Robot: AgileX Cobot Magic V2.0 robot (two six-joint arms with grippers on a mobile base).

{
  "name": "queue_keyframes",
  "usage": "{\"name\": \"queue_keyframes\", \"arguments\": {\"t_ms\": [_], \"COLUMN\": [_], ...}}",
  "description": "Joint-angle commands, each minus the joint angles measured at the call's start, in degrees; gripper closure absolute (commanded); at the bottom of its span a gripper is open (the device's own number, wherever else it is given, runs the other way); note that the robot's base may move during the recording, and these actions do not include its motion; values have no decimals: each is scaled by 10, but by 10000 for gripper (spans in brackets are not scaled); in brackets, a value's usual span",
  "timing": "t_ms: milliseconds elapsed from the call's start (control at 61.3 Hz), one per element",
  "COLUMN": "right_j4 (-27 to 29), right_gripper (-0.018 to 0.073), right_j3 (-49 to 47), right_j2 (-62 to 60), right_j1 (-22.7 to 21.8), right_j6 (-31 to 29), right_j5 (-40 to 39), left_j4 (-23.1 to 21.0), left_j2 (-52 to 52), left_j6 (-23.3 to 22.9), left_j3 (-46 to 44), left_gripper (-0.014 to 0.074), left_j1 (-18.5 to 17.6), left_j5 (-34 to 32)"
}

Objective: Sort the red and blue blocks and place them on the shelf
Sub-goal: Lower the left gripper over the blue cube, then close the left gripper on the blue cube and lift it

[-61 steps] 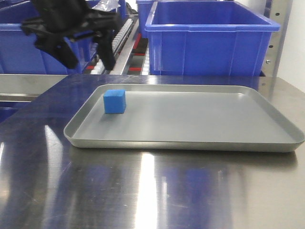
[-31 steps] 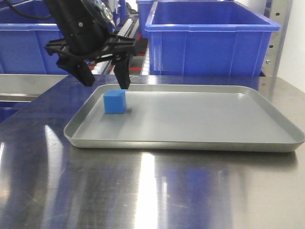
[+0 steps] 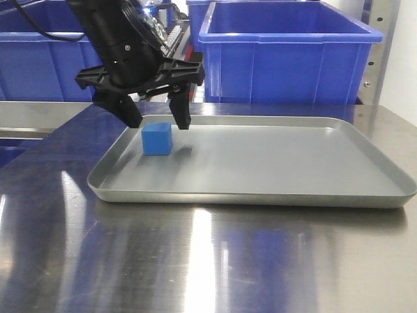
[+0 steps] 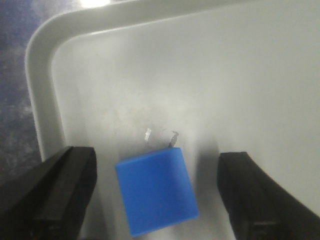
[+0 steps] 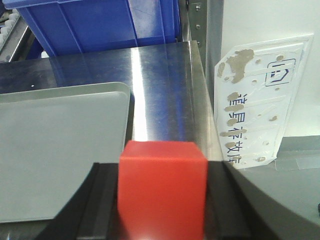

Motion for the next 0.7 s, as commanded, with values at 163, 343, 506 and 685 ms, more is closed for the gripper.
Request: {"name": "queue_keyframes", "arguments": {"t_ms": [163, 343, 506, 685], "right_j4": [-2, -2, -2, -2], "right_gripper": [502, 502, 502, 502], "right_j3": [-17, -17, -17, -17], "right_j2": [1, 1, 1, 1], "right_j1": [-3, -3, -3, -3], "right_j6": [-1, -1, -1, -1], "right_j5": [-53, -53, -53, -53], "left_j4": [-3, -3, -3, -3], "left_j2": [-15, -9, -3, -2], "left_j6": [-20, -20, -23, -23], "left_j3": [-19, -19, -19, -19], "left_gripper": [50, 50, 50, 71], "left_j1": [-5, -5, -5, -5], "left_j5": [-31, -29, -29, -29]}}
